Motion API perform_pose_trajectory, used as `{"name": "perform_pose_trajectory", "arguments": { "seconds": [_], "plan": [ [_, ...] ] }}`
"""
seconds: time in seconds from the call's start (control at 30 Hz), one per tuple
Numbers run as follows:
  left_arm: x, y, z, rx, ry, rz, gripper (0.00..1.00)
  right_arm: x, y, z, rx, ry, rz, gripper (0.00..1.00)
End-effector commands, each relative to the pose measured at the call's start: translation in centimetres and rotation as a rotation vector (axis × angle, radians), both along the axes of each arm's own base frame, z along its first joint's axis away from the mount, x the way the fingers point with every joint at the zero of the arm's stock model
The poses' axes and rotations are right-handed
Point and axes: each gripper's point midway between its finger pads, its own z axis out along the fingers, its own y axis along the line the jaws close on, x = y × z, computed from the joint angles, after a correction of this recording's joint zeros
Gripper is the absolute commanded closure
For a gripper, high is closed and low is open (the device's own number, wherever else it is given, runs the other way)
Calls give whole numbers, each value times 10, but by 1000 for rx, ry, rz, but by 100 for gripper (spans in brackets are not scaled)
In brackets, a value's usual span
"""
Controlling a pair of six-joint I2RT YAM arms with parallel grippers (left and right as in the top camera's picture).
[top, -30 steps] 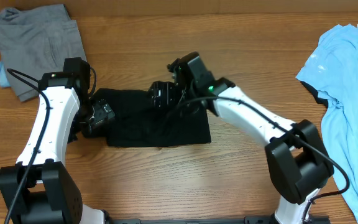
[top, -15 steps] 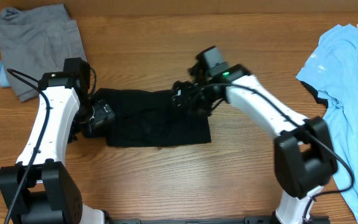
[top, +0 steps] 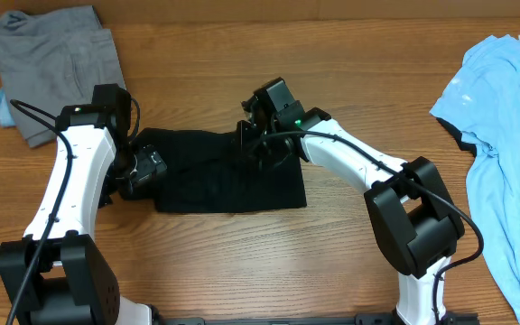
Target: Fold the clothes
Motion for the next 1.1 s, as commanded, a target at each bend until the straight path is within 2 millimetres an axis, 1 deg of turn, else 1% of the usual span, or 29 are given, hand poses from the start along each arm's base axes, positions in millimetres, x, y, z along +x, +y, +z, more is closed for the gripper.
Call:
{"name": "perform_pose_trajectory", "arguments": {
  "seconds": [0.0, 0.07, 0.13, 0.17, 0.2, 0.27, 0.3, 0.33, 0.4, 0.43, 0.47, 0.53, 0.6, 0.67, 0.77, 0.87, 1.07],
  "plan": [
    [-2, 1, -3, -3, 13, -18, 0, 12, 11, 11, 62, -71, 5, 77],
    [-2, 1, -3, -3, 15, -18, 0, 19, 21, 27, 134, -130, 30, 73],
    [-2, 1, -3, -3, 16, -18, 0, 24, 19, 38, 155, -142, 38, 81],
    [-2, 1, -3, -3, 16, -18, 0, 32, 8, 46, 146, -132, 13, 91],
    [-2, 1, -3, -3, 17, -18, 0, 43, -10, 57, 133, -120, -29, 95],
    [-3, 1, -3, -3, 17, -18, 0, 57, -48, 71, 94, -103, -95, 93],
    [-3, 1, -3, -3, 17, -18, 0, 60, -70, 68, 52, -77, -126, 91],
    [-3, 1, -3, -3, 17, -18, 0, 58, -96, 55, -25, -19, -174, 91],
    [-2, 1, -3, -6, 16, -18, 0, 49, -119, 32, -133, 36, -186, 92],
    [-2, 1, -3, -6, 15, -17, 0, 40, -131, 14, -223, 83, -200, 93],
    [-2, 1, -3, -6, 15, -17, 0, 35, -131, 6, -258, 101, -192, 93],
    [-2, 1, -3, -6, 15, -17, 0, 25, -111, -3, -267, 94, -133, 94],
    [-2, 1, -3, -7, 16, -17, 0, 16, -92, -8, -277, 78, -92, 94],
    [-4, 1, -3, -7, 22, -18, 0, 7, -82, -20, -338, 103, -118, 91],
    [-6, 1, -2, -7, 30, -18, 0, -2, -74, -33, -385, 123, -120, 89],
    [-6, 1, -2, -7, 30, -18, 0, -9, -69, -41, -414, 135, -120, 89],
    [-6, 1, -2, -7, 30, -18, 0, -16, -58, -43, -413, 128, -95, 89]
  ]
}}
